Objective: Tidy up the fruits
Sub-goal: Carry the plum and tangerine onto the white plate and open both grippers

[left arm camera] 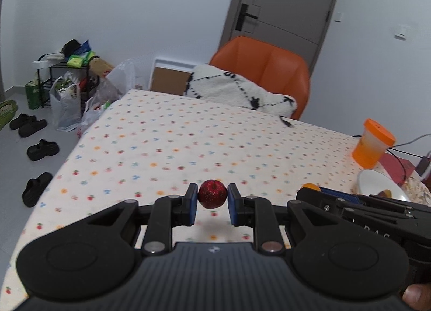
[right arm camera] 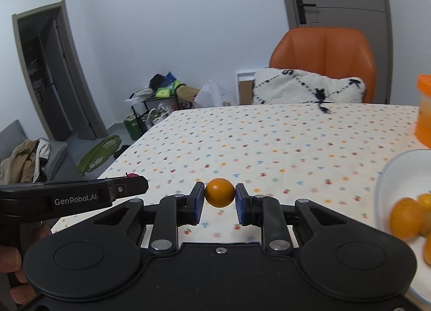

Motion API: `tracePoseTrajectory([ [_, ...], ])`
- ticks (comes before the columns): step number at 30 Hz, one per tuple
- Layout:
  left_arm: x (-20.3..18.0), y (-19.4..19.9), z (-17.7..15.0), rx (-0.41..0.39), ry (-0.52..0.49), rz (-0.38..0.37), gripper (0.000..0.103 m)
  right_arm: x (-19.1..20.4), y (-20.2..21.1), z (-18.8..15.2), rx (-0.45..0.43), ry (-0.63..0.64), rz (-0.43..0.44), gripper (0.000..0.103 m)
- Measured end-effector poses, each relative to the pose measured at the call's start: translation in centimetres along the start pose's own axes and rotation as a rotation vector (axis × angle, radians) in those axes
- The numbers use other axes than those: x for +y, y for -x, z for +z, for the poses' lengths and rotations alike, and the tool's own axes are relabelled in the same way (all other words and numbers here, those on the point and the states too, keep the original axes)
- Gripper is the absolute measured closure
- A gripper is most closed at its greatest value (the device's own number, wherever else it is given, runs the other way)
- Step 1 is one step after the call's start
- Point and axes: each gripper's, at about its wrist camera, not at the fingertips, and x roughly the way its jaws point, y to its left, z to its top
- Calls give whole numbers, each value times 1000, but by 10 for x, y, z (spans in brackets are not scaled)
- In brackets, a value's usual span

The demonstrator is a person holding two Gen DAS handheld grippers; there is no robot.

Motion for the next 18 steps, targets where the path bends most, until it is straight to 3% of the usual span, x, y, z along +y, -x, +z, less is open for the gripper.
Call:
tracePoseTrajectory([
  [18, -76, -5, -7, 17, -110, -138, 82, -56, 69, -8, -88, -81, -133, 80],
])
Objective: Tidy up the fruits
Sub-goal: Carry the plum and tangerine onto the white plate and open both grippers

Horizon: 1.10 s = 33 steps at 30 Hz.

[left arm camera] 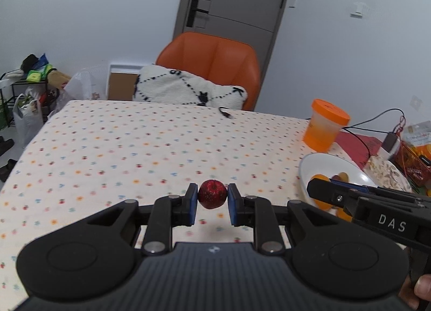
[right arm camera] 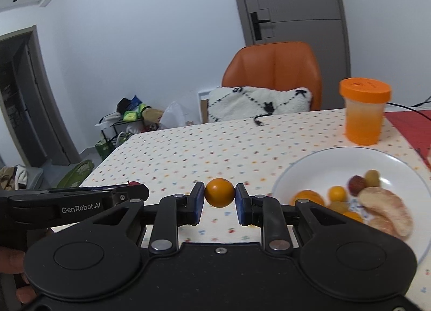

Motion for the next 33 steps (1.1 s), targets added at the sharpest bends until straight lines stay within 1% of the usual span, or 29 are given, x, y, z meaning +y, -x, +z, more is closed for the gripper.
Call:
tracePoseTrajectory([
  [22, -87, -13, 0, 6, -118, -129, 82, -76, 51, -9, -65, -99, -139, 80],
  [33, -128, -29, -9, 37, -157, -187, 81, -111, 62, -16, -93, -154, -156, 80],
])
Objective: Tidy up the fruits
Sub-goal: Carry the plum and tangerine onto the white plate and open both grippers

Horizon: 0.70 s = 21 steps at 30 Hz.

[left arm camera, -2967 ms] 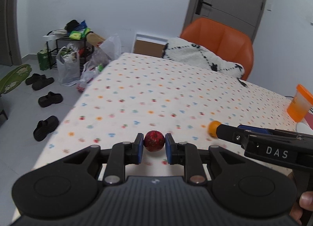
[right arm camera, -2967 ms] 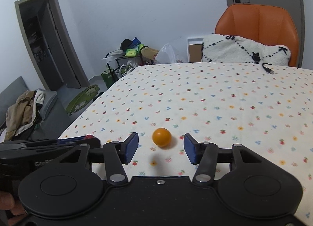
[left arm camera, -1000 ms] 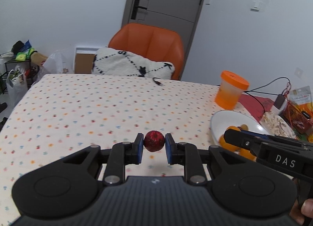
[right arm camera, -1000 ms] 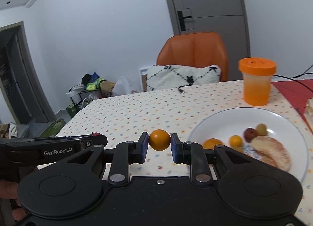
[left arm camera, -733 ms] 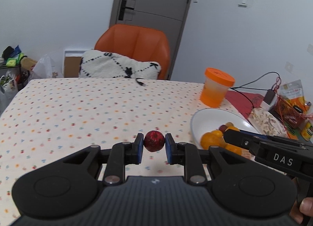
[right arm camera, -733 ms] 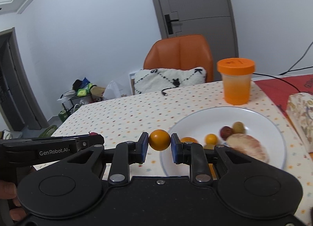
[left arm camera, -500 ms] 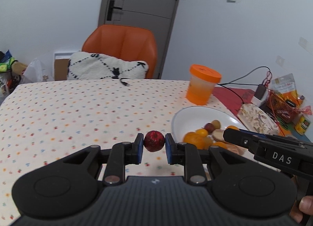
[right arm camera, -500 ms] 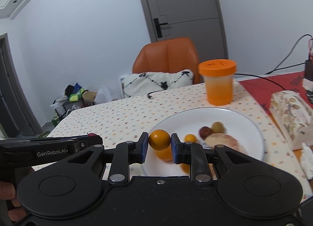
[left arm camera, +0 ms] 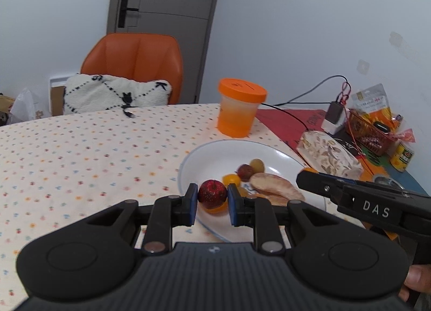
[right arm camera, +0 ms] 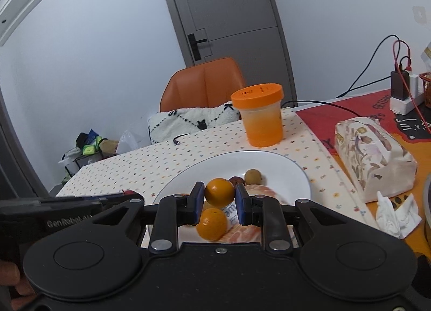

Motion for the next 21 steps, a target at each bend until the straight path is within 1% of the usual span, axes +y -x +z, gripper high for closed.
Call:
tracePoseTrajectory([
  [2, -4, -6, -2, 12, 4, -15, 81, -4, 0, 0, -8, -10, 5, 80],
  [6, -11, -16, -5, 35, -1, -15, 81, -7, -4, 0, -9, -16, 15, 80],
  [8, -10, -14, -5, 27, -4, -17, 77, -10, -6, 1, -11, -19, 21, 80],
  [11, -6, -10, -4, 19, -6, 19, 75, -12, -9, 3, -10, -23, 26, 80],
  [17, 21, 2, -3, 2, 55, 97, 67, -11, -18, 9, -8, -26, 39, 78],
  [18, 25, 4, -4, 2, 61, 113, 66, -10, -20, 9, -8, -25, 43, 74],
  [20, 33, 7, -5, -1, 79, 134, 63, -9, -21, 9, -12, -22, 37, 69],
  [21, 38, 9, -5, -2, 91, 141, 61, -8, -22, 10, -11, -21, 37, 61],
])
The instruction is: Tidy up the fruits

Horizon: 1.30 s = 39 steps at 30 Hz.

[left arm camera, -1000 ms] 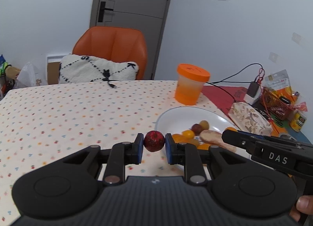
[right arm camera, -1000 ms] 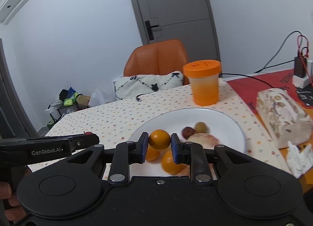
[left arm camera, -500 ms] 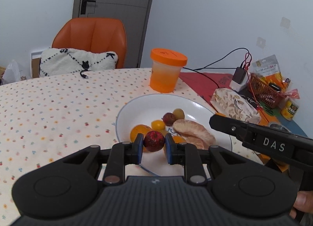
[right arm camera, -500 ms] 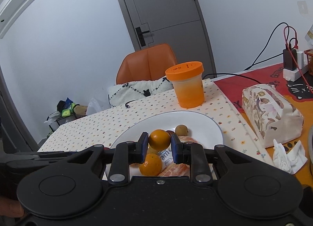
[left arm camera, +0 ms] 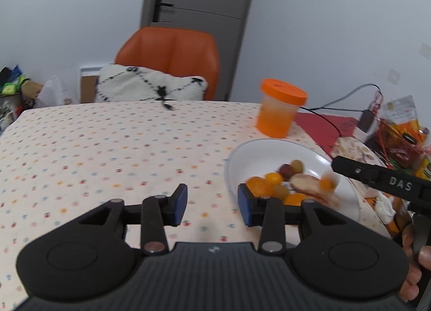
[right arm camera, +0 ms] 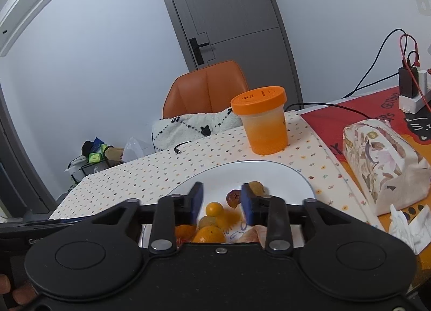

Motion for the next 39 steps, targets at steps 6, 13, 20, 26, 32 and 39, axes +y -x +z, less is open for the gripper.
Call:
tracePoseTrajectory([
  [6, 19, 12, 0, -27, 35, 34, 41, 7, -2, -3, 18, 0, 30, 52],
  [13, 31, 27, -1, -28, 52, 51, 16, 18, 7, -8, 33, 4, 51, 33],
  [20, 35, 43, -8, -16, 57, 79, 14, 27, 24, -16, 57, -5, 62, 25],
  [26, 41, 59, -14, -14, 66, 99, 11, 39, 43, -21, 51, 15, 65, 11],
  [32, 43, 76, -19, -17, 55, 92, 5, 45, 59, -26, 45, 1, 74, 2],
  [39, 43, 99, -28, -27, 39, 102, 0, 50, 82, -28, 49, 2, 103, 0],
])
